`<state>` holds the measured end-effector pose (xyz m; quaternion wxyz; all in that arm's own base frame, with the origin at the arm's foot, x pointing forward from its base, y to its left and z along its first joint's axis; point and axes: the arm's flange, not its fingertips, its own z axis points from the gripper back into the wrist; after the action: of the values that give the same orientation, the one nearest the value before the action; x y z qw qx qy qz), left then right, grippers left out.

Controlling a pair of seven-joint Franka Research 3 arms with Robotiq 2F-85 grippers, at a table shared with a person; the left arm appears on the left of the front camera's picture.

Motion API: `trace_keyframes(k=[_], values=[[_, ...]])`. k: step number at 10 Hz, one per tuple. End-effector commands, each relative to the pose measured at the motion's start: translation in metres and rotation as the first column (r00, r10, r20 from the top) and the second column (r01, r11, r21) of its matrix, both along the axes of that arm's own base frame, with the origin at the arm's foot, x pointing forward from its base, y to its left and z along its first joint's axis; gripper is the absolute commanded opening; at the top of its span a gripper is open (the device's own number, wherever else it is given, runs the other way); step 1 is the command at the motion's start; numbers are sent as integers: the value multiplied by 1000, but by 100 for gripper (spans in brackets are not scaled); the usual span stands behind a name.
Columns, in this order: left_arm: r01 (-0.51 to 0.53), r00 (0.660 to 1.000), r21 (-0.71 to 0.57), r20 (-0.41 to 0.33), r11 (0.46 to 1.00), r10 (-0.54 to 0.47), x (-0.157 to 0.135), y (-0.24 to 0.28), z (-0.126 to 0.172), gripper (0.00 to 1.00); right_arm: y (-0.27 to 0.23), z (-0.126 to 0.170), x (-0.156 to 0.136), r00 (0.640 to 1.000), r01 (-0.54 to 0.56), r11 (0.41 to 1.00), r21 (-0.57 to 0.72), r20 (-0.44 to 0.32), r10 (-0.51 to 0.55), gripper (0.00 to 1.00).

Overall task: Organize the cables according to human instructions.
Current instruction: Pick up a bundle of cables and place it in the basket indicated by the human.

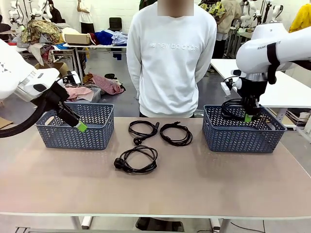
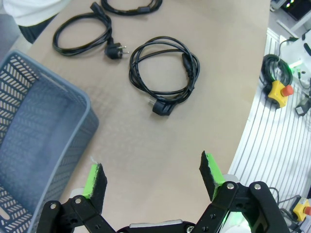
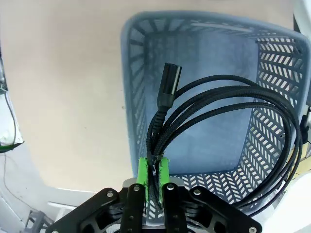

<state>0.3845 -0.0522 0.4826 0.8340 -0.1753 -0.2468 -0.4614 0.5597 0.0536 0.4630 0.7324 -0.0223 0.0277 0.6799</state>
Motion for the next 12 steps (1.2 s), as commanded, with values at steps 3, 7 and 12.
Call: trace_keyframes(k=[3, 7, 12], values=[[20, 1000, -25, 9, 999, -20, 0, 1, -2, 100, -4, -7, 25, 1000, -19, 999, 34, 18, 18, 11], [20, 1000, -25, 9, 999, -20, 0, 1, -2, 100, -2, -16, 33, 1000, 17, 999, 39, 0, -17, 21], [20, 1000, -25, 9, 999, -20, 0, 1, -2, 100, 0, -4, 32, 998, 54, 996, 64, 9, -55, 69]])
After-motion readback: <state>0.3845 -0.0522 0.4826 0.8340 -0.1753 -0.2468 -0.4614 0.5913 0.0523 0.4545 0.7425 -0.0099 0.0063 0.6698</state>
